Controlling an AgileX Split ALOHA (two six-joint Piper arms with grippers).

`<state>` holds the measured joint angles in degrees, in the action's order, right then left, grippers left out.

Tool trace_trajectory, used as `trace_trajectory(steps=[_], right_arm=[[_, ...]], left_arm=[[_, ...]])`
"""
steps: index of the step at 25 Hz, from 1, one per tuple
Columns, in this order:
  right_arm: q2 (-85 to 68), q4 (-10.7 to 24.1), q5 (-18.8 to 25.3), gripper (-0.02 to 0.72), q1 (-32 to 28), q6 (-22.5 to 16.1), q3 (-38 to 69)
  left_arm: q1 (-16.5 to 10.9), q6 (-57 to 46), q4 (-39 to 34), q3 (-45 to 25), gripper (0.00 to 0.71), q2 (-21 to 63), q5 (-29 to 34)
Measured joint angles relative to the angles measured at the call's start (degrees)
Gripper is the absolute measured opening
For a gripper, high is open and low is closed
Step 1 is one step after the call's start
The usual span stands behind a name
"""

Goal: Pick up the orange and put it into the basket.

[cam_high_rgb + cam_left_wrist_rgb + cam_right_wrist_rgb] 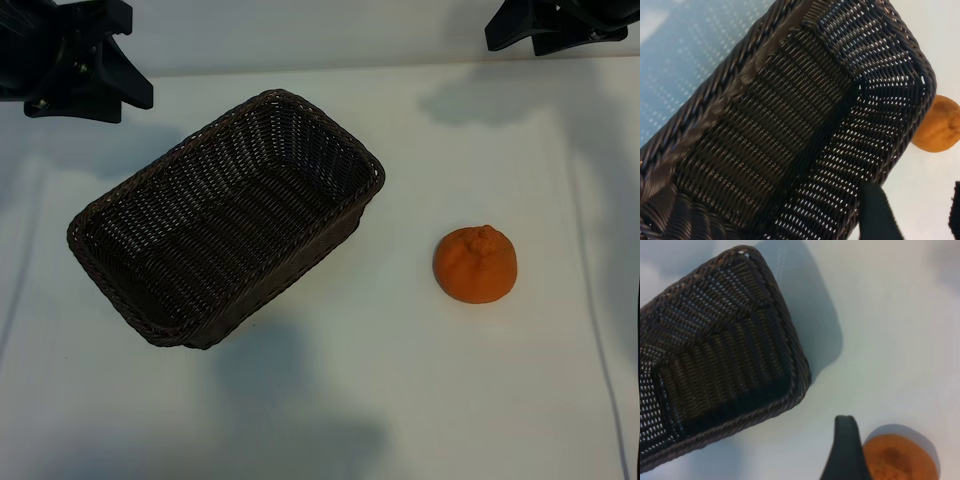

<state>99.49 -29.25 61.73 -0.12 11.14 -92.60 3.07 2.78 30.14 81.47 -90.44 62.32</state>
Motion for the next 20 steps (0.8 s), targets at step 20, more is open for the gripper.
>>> trace_trajectory(steps=[20], right_arm=[[0.0, -0.3, 0.0, 0.499, 0.0, 0.1, 0.0]], left_arm=[[0.0, 0.1, -3.3, 0.0, 0.405, 0.0, -3.2]])
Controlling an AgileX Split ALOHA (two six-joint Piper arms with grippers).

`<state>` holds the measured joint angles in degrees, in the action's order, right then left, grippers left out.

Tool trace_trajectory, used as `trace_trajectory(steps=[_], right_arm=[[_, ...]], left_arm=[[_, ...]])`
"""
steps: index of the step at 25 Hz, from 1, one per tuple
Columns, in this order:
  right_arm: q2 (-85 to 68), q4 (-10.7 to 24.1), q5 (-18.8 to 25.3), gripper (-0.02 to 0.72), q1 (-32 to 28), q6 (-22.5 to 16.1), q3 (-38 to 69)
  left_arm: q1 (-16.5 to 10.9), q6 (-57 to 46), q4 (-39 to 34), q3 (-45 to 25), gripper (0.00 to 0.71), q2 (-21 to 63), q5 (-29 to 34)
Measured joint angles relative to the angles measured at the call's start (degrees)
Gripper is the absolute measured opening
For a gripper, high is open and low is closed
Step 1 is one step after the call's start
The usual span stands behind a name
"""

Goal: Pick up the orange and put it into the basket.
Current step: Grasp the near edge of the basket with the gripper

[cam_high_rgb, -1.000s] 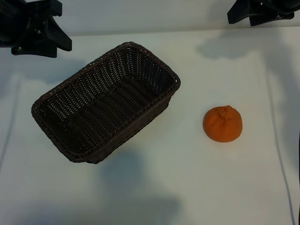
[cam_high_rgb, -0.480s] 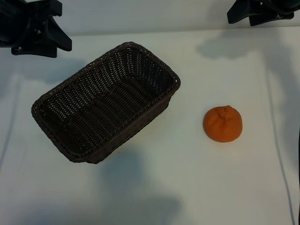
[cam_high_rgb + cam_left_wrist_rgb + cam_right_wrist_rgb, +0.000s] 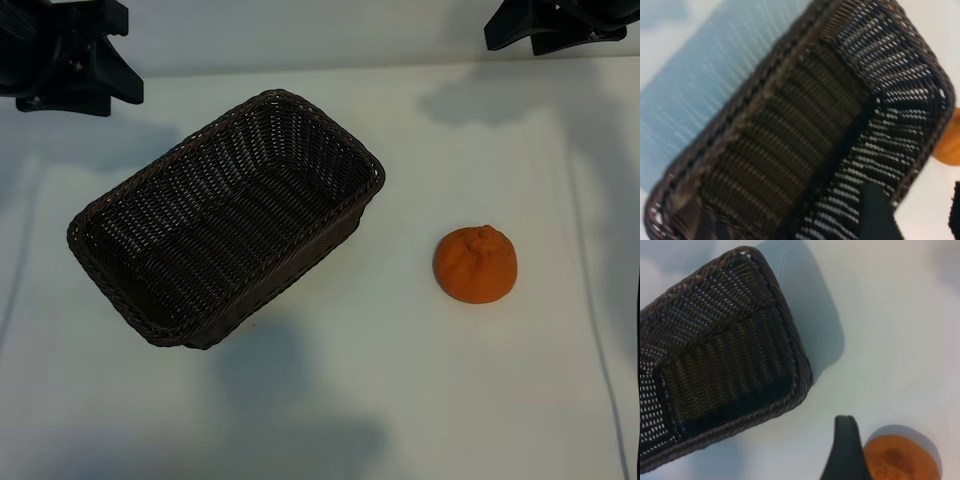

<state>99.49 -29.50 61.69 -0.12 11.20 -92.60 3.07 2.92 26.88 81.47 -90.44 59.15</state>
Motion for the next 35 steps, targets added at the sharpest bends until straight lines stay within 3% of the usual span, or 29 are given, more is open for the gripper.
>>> trace_trajectory(steps=[13, 20, 23, 30, 35], right_arm=[[0.0, 1.2, 1.1, 0.420, 0.0, 3.0, 0.0], [0.0, 3.0, 1.2, 0.419, 0.0, 3.1, 0.0], [0.0, 3.3, 1.3, 0.419, 0.0, 3.1, 0.0], [0.0, 3.4, 1.3, 0.419, 0.0, 3.2, 0.0], [0.0, 4.1, 1.3, 0.419, 0.0, 3.2, 0.0]], left_arm=[[0.0, 0.1, -0.1, 0.0, 0.405, 0.0, -4.4], [-0.1, -2.2, -0.2, 0.0, 0.405, 0.1, 1.6], [-1.5, -4.2, -0.6, 0.0, 0.405, 1.0, 5.0], [-5.1, -11.4, -8.7, 0.0, 0.405, 7.5, 8.2], [-5.6, -16.0, -14.9, -1.7, 0.405, 11.6, 8.2]])
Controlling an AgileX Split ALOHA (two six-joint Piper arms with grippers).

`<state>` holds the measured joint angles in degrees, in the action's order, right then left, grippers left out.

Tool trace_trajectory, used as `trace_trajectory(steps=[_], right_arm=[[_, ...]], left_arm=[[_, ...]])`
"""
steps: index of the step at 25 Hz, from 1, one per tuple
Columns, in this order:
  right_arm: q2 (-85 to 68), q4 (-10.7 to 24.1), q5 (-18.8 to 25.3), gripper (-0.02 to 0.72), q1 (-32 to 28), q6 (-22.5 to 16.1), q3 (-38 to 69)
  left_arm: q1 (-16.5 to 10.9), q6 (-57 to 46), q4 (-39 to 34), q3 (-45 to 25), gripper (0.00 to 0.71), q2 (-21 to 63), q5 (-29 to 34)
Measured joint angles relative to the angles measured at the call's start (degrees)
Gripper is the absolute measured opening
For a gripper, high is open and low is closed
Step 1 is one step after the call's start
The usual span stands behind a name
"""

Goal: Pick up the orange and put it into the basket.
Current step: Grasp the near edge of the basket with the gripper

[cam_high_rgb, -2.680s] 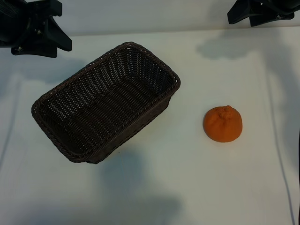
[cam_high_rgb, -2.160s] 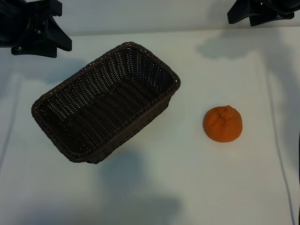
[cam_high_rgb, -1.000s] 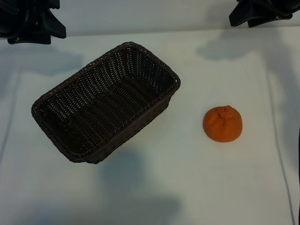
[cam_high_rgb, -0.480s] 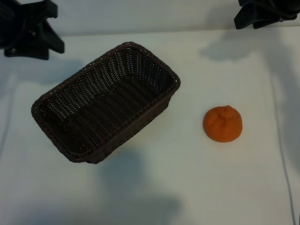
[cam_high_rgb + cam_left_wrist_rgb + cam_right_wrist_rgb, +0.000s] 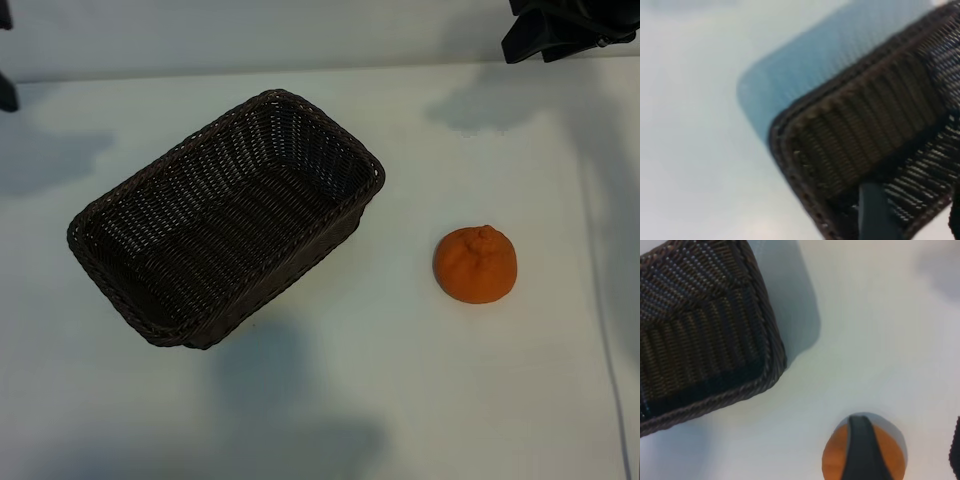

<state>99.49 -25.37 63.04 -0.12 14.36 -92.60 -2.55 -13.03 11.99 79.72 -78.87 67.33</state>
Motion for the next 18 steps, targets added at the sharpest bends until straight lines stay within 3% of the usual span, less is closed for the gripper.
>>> trace_trajectory(steps=[6, 10, 18], right_arm=[[0.0, 0.2, 0.2, 0.419, 0.0, 0.0, 0.0], [0.0, 0.2, 0.2, 0.419, 0.0, 0.0, 0.0], [0.0, 0.2, 0.2, 0.419, 0.0, -0.2, 0.0]], left_arm=[[-0.1, -3.1, -2.1, -12.2, 0.405, 1.0, -0.5], [-0.1, -4.8, -2.2, -21.2, 0.405, 1.0, -6.5], [-0.1, -7.9, -2.6, -28.2, 0.405, 0.7, -15.7]])
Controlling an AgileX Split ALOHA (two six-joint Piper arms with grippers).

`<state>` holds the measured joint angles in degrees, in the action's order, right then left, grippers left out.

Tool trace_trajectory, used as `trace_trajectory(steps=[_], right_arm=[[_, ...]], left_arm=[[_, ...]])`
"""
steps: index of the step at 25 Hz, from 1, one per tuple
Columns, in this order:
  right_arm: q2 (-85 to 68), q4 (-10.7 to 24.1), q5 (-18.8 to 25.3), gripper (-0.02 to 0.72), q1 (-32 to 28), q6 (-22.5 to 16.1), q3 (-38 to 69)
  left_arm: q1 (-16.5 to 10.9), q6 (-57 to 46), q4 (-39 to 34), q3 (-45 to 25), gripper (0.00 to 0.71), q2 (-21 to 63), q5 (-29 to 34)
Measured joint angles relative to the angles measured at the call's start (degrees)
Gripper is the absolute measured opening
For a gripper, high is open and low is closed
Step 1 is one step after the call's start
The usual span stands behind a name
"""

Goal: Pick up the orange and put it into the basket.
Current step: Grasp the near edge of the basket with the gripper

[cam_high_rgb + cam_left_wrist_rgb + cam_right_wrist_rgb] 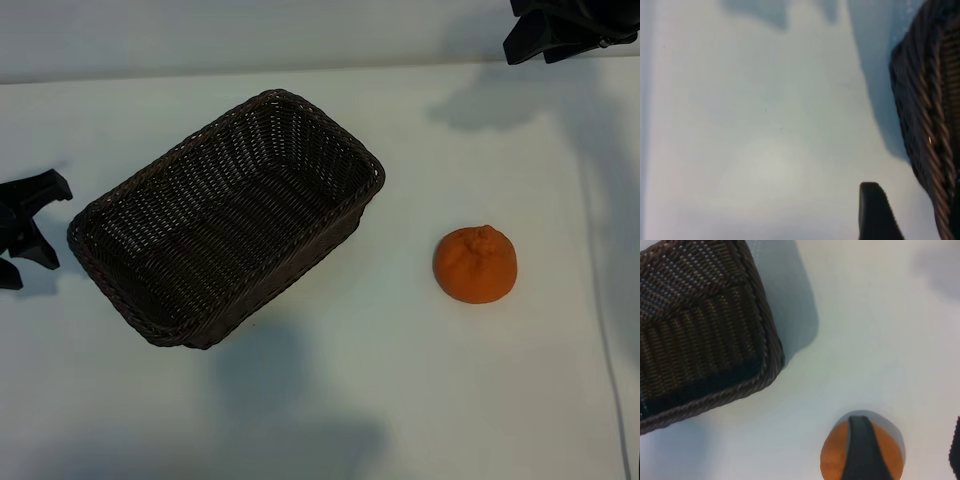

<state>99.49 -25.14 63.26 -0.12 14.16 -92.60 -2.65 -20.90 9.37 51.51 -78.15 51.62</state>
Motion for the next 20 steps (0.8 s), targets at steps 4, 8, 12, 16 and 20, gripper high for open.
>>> trace_trajectory(steps=[4, 8, 12, 16, 20], right_arm=[[0.0, -0.1, 0.0, 0.419, 0.0, -0.1, 0.0], [0.0, -0.1, 0.0, 0.419, 0.0, -0.1, 0.0], [0.0, -0.1, 0.0, 0.419, 0.0, -0.1, 0.0], [0.0, -0.1, 0.0, 0.419, 0.0, -0.1, 0.0], [0.0, -0.1, 0.0, 0.419, 0.0, -0.1, 0.0]], left_arm=[[0.0, -2.0, 0.0, -0.1, 0.405, -1.2, -1.8], [0.0, -3.3, 0.1, -0.1, 0.405, -2.7, -3.5], [0.0, -4.6, 0.4, -0.1, 0.405, -4.3, -5.2], [-0.1, -5.0, 1.8, -0.1, 0.405, -5.7, -7.1], [-0.1, -5.0, 3.1, -0.1, 0.405, -7.5, -8.8]])
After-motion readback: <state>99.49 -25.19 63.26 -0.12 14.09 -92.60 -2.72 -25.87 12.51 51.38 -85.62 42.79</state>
